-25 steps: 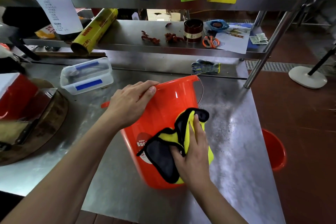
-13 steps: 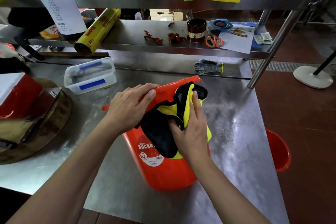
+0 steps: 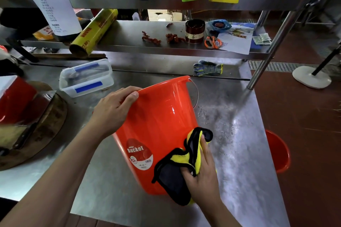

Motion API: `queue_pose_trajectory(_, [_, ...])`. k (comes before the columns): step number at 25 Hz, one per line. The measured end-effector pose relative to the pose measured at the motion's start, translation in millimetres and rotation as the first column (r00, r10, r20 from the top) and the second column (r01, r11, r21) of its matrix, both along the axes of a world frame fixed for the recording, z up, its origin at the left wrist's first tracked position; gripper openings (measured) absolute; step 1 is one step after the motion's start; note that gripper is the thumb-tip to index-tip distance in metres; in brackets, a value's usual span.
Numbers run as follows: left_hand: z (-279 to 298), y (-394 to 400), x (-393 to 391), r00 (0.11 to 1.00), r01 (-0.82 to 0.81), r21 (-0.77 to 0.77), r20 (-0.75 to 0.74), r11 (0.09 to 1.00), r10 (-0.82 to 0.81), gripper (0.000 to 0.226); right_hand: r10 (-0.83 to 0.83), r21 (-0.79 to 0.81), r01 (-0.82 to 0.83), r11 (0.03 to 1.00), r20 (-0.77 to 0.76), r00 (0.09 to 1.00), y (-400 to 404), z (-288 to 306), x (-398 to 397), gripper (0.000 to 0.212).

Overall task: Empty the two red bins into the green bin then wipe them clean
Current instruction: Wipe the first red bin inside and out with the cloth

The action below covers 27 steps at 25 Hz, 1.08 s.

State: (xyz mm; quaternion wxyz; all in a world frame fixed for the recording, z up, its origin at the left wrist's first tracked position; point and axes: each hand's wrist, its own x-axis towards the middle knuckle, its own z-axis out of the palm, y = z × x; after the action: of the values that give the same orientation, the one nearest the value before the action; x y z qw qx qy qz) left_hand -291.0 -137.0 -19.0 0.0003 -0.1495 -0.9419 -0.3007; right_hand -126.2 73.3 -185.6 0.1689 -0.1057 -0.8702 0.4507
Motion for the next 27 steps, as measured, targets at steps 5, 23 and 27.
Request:
queue_pose_trajectory(5, [1.1, 3.1, 1.5, 1.000, 0.019, 0.029, 0.003, 0.999, -0.019, 0.049, -0.006, -0.082, 0.013, 0.997, 0.083, 0.997, 3.1, -9.3, 15.7, 0.093])
queue_pose_trajectory(23, [0.6, -0.8, 8.7, 0.991, 0.113, 0.022, -0.071, 0.993, -0.111, 0.040, 0.000, 0.053, 0.008, 0.999, -0.152, 0.988, -15.7, 81.7, -78.6, 0.100])
queue_pose_trajectory(27, [8.9, -2.5, 15.7, 0.998, 0.060, 0.027, -0.025, 0.998, -0.060, 0.045, -0.007, 0.094, 0.026, 0.995, -0.198, 0.980, -17.0, 62.6, -66.2, 0.096])
